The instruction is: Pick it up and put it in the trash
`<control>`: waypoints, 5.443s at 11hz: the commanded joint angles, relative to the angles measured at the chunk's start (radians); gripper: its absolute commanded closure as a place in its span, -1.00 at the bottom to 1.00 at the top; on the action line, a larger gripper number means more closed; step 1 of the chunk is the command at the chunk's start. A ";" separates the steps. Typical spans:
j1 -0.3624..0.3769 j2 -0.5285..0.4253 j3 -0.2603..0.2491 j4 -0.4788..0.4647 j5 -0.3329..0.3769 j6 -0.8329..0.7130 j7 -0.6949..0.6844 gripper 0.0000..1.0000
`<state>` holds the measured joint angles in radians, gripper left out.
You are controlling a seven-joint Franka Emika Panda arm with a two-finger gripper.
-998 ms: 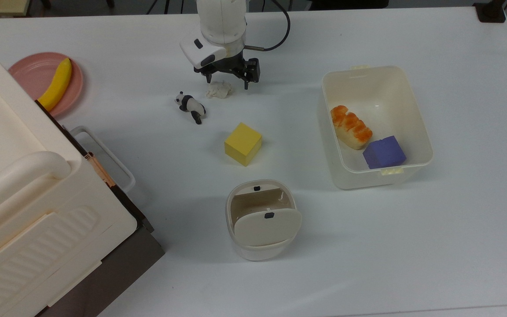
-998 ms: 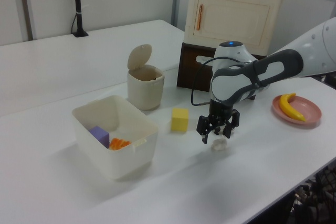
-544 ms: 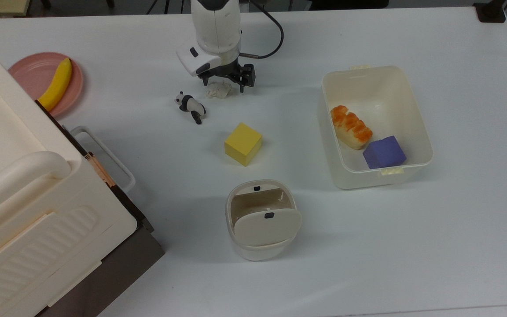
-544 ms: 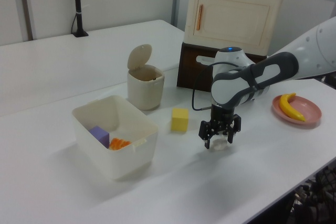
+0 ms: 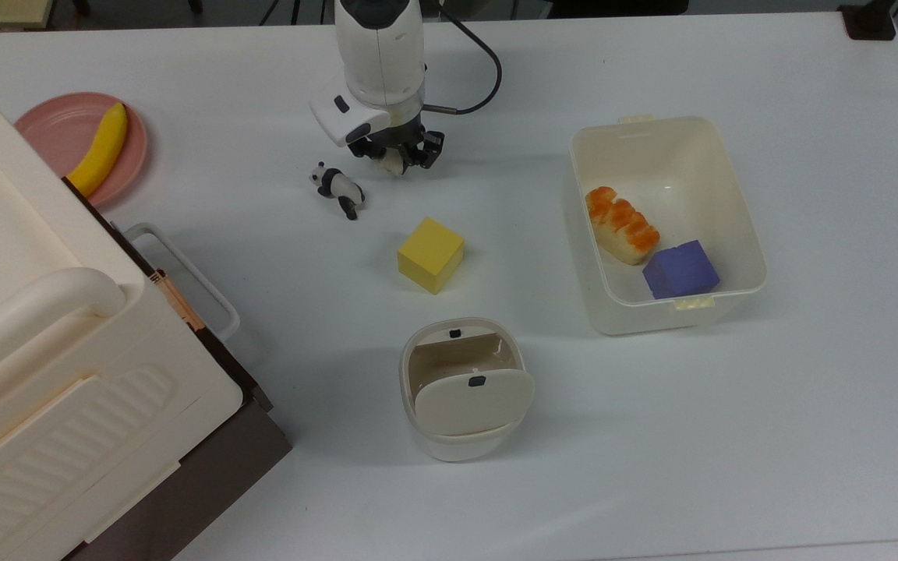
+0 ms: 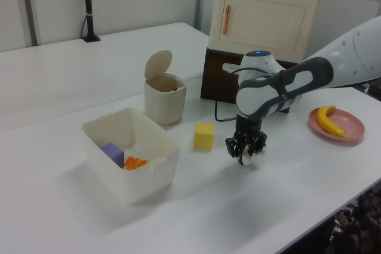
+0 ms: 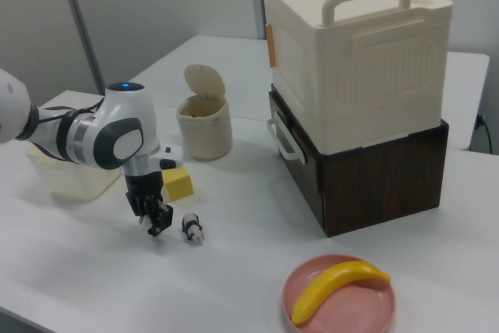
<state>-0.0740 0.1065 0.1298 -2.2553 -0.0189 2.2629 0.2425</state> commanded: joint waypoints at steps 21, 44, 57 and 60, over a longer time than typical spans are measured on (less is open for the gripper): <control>0.134 0.375 0.008 0.792 -0.134 0.294 0.100 1.00; 0.065 0.035 0.036 0.562 -0.190 -0.049 0.093 -1.00; 0.143 -0.185 -0.177 0.580 0.004 -0.668 -0.094 -1.00; 0.155 -0.172 -0.177 0.579 0.002 -0.654 -0.094 -1.00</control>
<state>0.0507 -0.0559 -0.0215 -1.6557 -0.0358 1.5853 0.1489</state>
